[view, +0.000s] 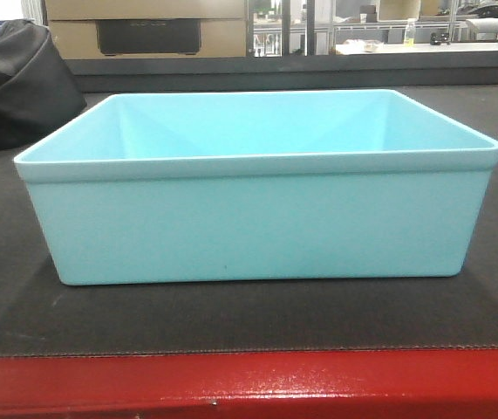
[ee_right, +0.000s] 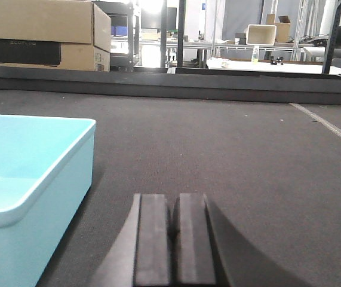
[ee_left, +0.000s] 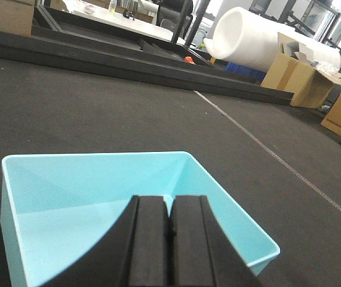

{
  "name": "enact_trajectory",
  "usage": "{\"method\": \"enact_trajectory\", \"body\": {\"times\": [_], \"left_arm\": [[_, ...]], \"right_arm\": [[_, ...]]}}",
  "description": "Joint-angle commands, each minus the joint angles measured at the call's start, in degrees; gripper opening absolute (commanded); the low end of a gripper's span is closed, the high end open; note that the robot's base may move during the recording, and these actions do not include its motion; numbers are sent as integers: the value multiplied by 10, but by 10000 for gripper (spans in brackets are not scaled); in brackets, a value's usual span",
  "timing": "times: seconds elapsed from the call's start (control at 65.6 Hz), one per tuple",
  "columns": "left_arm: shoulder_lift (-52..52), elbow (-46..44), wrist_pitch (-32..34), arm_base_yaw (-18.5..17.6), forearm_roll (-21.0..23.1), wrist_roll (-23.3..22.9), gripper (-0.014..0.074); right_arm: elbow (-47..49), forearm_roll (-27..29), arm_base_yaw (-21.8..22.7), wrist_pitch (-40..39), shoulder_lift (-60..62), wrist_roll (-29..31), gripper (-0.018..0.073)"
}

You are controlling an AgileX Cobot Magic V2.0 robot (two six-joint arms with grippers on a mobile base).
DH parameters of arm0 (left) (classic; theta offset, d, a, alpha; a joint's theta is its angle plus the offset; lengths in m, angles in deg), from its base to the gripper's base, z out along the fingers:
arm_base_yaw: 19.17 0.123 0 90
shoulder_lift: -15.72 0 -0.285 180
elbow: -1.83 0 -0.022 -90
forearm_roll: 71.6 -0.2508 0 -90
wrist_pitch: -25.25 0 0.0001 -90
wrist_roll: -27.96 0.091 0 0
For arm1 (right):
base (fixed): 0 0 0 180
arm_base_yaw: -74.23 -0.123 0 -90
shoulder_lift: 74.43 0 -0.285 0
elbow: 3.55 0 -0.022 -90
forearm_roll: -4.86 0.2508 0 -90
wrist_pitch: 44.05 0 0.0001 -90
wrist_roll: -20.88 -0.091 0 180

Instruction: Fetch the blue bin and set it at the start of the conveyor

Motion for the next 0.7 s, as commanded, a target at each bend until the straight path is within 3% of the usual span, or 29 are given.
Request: {"method": "enact_trajectory", "body": {"times": [0.0, 0.625, 0.686], "left_arm": [[4, 0, 8, -4, -1, 0, -111], [4, 0, 8, -4, -1, 0, -111], [5, 0, -14, -3, -25, 3, -111]], "right_arm": [[0, -2, 4, -4, 2, 0, -163], [0, -2, 4, -5, 2, 0, -163], [0, -2, 4, -5, 2, 0, -163]]}}
